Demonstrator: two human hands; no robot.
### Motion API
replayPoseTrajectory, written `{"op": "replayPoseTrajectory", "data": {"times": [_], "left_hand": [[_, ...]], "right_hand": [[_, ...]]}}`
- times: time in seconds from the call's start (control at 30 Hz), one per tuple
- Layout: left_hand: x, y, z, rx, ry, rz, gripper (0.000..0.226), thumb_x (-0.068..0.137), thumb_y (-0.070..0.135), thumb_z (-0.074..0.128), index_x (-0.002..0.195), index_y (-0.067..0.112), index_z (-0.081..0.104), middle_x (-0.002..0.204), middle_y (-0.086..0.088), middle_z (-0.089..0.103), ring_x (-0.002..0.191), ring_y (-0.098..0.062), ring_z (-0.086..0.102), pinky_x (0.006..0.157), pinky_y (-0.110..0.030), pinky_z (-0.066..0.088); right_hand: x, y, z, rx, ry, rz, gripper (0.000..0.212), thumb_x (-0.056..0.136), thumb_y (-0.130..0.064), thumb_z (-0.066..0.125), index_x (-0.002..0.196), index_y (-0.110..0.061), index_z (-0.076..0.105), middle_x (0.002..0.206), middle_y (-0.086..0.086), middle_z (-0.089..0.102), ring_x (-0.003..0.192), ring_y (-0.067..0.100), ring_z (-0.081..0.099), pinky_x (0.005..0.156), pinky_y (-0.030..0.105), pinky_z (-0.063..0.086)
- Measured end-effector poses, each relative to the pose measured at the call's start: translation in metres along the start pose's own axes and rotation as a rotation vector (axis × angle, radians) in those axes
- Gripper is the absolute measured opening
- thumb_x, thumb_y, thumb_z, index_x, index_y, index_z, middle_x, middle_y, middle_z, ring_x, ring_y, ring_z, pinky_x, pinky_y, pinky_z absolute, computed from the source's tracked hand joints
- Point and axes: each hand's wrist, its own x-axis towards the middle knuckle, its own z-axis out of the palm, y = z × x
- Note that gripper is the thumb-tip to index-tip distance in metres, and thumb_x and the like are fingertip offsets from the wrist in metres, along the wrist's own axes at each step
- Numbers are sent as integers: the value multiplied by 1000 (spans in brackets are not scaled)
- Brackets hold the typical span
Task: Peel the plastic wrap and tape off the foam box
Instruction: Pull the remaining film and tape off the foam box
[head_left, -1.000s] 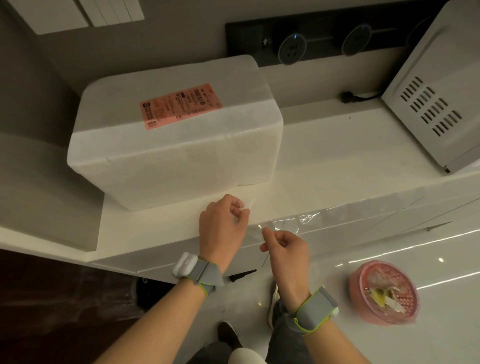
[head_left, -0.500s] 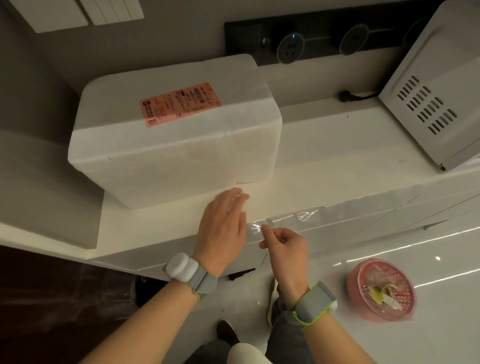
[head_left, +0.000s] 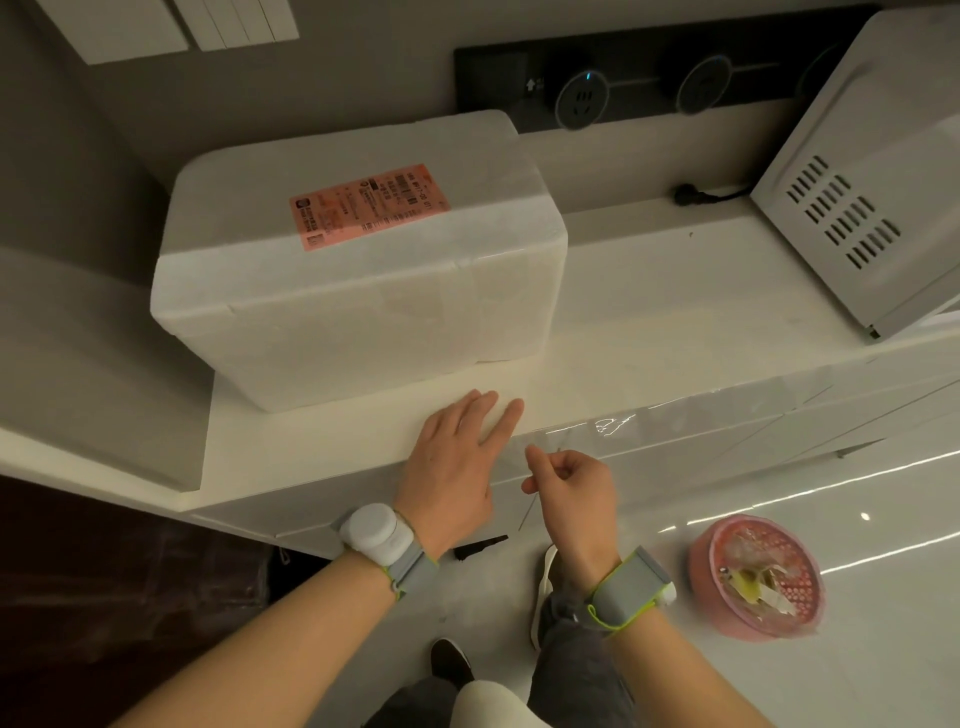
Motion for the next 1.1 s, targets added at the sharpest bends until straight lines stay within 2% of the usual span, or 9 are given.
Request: {"op": "replayPoseTrajectory", "data": {"times": [0.2,0.37,0.43,0.5,0.63,0.73,0.83,0.93,1.1], "left_hand": [[4,-4,-2,46,-55,-13,102,72,12,62,156,33,8,152,-5,27,136,-27,30,107,-38,32],[14,-11,-17,-244,-150,-87,91,69,12,52,150,42,24,145,4,23,131,-21,25,105,-33,26],[19,-15,-24,-396,-197,-136,84,71,7,50,148,37,35,144,5,27,132,-20,27,108,-32,26],[23,-19,-35,-544,-208,-161,72,75,0,51,142,25,47,143,2,35,133,-21,33,110,-29,27],[22,-28,-70,-648,-30,-114,54,75,-10,45,118,16,66,129,1,52,122,-16,50,102,-20,36],[19,-39,-116,-635,153,-12,51,72,-14,40,96,17,72,105,4,63,99,-12,59,89,-29,48],[22,-61,-167,-654,415,86,45,66,-16,40,80,12,73,84,-1,66,81,-14,63,78,-25,50],[33,-96,-201,-656,589,-77,38,66,-6,42,77,14,72,83,-1,68,79,-13,63,79,-20,49],[45,-161,-203,-411,466,-399,42,74,-9,47,104,9,70,111,-13,64,108,-31,57,94,-34,44]], "right_hand": [[-1,-3,0,-51,-4,1,31,94,-31,65,71,-12,71,52,-11,67,43,-2,50,51,13,36],[-8,-8,-12,-79,-106,7,25,98,-26,61,83,-8,71,64,-1,74,42,11,50,49,26,47],[-12,-10,-23,-202,-158,-4,25,98,-25,58,89,-5,70,66,-1,74,43,12,54,47,19,48],[-11,-17,-34,-396,-178,-27,27,97,-23,56,85,-3,69,67,1,75,51,17,62,58,26,56],[-6,-54,-43,-734,-142,-156,30,93,-22,53,82,1,69,77,14,74,73,33,70,76,42,59],[-6,-97,-40,-667,-83,-337,24,92,-23,54,85,-6,69,79,12,73,76,32,69,75,41,58],[-6,-141,-31,-567,-52,-517,19,93,-22,54,83,-12,68,72,7,72,72,29,68,71,41,57],[-8,-176,-22,-468,-56,-696,17,92,-18,56,80,-12,66,67,4,69,67,28,66,66,40,56],[-9,-210,1,-440,-109,-949,10,92,-10,58,88,-13,67,81,0,69,56,10,50,64,34,50]]}}
